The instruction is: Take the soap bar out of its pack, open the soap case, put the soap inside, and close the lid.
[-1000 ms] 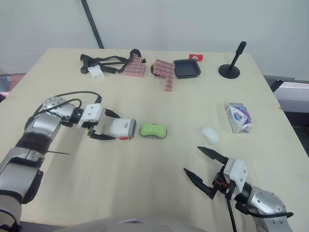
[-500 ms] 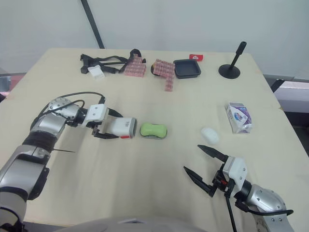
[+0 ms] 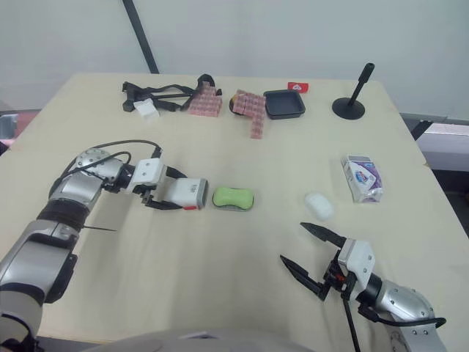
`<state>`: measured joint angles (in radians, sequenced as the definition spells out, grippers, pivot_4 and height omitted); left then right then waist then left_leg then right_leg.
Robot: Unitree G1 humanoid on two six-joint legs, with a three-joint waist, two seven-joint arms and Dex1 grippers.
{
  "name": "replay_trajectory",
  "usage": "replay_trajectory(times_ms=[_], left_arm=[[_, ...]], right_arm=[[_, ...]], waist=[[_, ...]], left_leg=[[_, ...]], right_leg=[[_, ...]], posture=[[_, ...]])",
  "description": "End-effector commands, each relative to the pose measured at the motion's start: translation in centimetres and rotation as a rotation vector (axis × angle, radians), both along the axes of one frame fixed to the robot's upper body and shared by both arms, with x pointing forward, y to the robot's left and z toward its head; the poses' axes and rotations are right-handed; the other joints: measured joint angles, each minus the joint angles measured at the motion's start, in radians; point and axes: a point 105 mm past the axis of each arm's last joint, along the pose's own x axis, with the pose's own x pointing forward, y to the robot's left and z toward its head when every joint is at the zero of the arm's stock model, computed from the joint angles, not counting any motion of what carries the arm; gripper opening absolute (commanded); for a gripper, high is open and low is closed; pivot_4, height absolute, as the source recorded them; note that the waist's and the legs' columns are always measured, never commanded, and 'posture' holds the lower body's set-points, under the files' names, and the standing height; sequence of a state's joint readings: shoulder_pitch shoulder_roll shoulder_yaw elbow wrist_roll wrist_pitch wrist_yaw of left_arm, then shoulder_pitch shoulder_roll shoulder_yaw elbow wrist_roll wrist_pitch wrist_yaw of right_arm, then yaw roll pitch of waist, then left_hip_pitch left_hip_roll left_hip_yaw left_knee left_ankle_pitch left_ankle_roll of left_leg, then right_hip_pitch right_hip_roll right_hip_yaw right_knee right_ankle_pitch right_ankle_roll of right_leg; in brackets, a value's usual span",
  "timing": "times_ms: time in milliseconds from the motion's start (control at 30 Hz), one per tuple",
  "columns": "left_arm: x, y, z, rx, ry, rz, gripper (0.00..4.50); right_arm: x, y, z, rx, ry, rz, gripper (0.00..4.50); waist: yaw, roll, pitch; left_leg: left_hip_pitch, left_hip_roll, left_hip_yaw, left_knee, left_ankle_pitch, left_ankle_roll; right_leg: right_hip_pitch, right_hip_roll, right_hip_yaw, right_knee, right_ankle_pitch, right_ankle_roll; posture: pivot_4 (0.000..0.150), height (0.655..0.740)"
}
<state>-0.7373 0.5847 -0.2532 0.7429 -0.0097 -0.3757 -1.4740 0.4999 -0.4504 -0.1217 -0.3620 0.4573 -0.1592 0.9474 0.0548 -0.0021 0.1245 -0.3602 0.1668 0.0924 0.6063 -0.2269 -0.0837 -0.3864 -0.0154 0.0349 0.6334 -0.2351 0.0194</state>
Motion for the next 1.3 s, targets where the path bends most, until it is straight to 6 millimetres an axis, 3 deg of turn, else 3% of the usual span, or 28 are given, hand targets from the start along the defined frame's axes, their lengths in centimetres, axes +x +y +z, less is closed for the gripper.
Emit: replay_trajectory(times_ms=[33,333,567,700,900,1133,1300], left_arm=[[0.3,0.1,0.8,-0.042,-0.026,0.015,3.43],[-0.4,0.5,1.0,-0.090,-0.046,0.008,3.43],[-2.4,1.5,2.7,-0.198,-0.045,0.012,3.43],[-4.6,1.0,2.8,-0.208,-0.032,-0.023,3.43],[-7.4,-0.1,1.1,-0.183,0.032,-0.054,3.43],[-6.8,-0.6,0.3,-0.167,0.041,-0.015,3.43],[-6.8,-0.9,0.4,-0.163,0.033,-0.037,3.43]], right_arm=[[-0.2,0.2,0.4,-0.006,-0.027,0.020,4.50],[0.3,-0.4,1.1,-0.025,-0.002,0.031,4.50],[2.1,0.5,4.4,-0.118,0.012,0.151,4.50],[4.8,2.5,5.6,-0.195,0.020,0.242,4.50],[8.2,5.7,6.2,-0.354,0.026,0.363,4.50],[11.0,9.8,6.3,-0.421,0.037,0.455,4.50],[11.9,12.5,5.6,-0.444,0.044,0.508,4.50]], waist=[[0.000,0.000,0.000],[-0.002,0.000,0.000],[-0.004,0.000,0.001],[-0.009,0.001,0.001],[-0.001,0.003,0.002],[-0.003,0.003,0.002],[-0.003,0.003,0.002]], left_leg=[[0.000,0.000,0.000,0.000,0.000,0.000],[0.000,0.000,0.000,0.000,0.000,0.000],[0.001,0.000,0.000,-0.001,0.000,0.000],[0.002,0.000,0.000,-0.001,0.000,0.000],[0.001,0.000,0.000,-0.002,0.000,-0.001],[0.001,0.000,0.000,-0.002,0.001,-0.002],[0.001,-0.002,0.000,-0.001,0.002,-0.002]], right_leg=[[0.000,0.000,0.000,0.000,0.000,0.000],[0.000,0.000,0.000,0.000,0.000,0.000],[0.000,0.000,0.000,-0.001,0.000,0.000],[0.002,0.000,0.000,-0.001,0.000,0.000],[0.001,0.001,-0.001,-0.001,0.000,0.000],[0.000,0.001,-0.001,0.000,0.000,0.000],[-0.003,0.003,-0.001,0.004,0.000,0.000]], posture=[[0.150,0.7400],[0.150,0.7400],[0.150,0.7400],[0.150,0.7400],[0.150,0.7400],[0.150,0.7400],[0.150,0.7400]])
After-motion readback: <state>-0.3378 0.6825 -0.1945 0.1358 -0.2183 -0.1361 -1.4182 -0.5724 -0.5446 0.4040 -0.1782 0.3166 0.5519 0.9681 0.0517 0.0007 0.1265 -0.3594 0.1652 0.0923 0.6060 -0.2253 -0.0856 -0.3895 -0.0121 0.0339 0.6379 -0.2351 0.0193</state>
